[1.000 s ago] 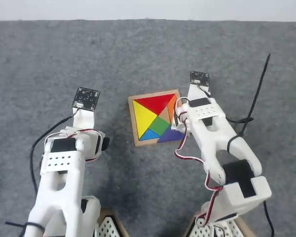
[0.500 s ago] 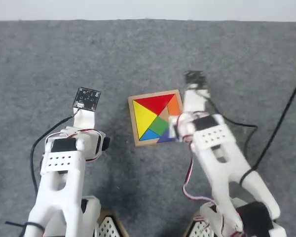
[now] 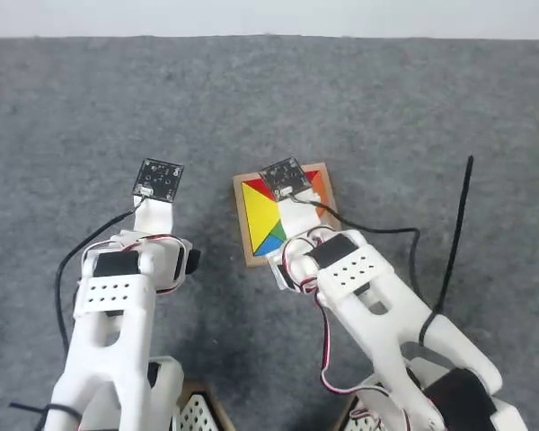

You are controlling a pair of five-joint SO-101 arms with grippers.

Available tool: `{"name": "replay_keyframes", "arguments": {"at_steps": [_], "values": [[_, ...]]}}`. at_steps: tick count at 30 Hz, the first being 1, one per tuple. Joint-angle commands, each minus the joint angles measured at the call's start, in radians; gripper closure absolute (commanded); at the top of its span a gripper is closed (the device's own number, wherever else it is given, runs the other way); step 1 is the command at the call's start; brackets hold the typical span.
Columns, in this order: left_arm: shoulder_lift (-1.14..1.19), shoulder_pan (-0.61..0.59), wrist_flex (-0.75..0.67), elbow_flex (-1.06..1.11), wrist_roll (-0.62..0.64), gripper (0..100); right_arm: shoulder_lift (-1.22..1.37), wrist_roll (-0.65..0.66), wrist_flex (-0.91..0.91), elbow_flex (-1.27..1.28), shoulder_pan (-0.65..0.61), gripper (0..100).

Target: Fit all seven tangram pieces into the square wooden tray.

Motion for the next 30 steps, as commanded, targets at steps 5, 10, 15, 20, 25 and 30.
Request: {"name": "replay_keyframes", "arguments": {"at_steps": [5, 10, 15, 20, 25, 30], "values": [[-0.029, 0.005, -0.021, -0.004, -0.003, 78, -0.038, 0.091, 0.045, -0.002, -0.012, 90.2], [-0.028, 0.005, -0.021, -0.004, -0.003, 78, -0.035, 0.129, 0.044, 0.038, -0.012, 89.9], [-0.028, 0.005, -0.021, -0.004, -0.003, 78, -0.036, 0.13, 0.042, 0.04, -0.012, 90.1], [-0.028, 0.005, -0.018, -0.004, -0.003, 78, -0.035, 0.135, -0.03, 0.04, -0.005, 89.9], [-0.028, 0.005, -0.017, -0.004, -0.003, 78, 0.002, 0.135, -0.045, -0.018, -0.005, 90.1], [-0.028, 0.005, -0.017, -0.004, -0.003, 78, 0.142, 0.135, -0.045, -0.114, -0.001, 89.8]]}}
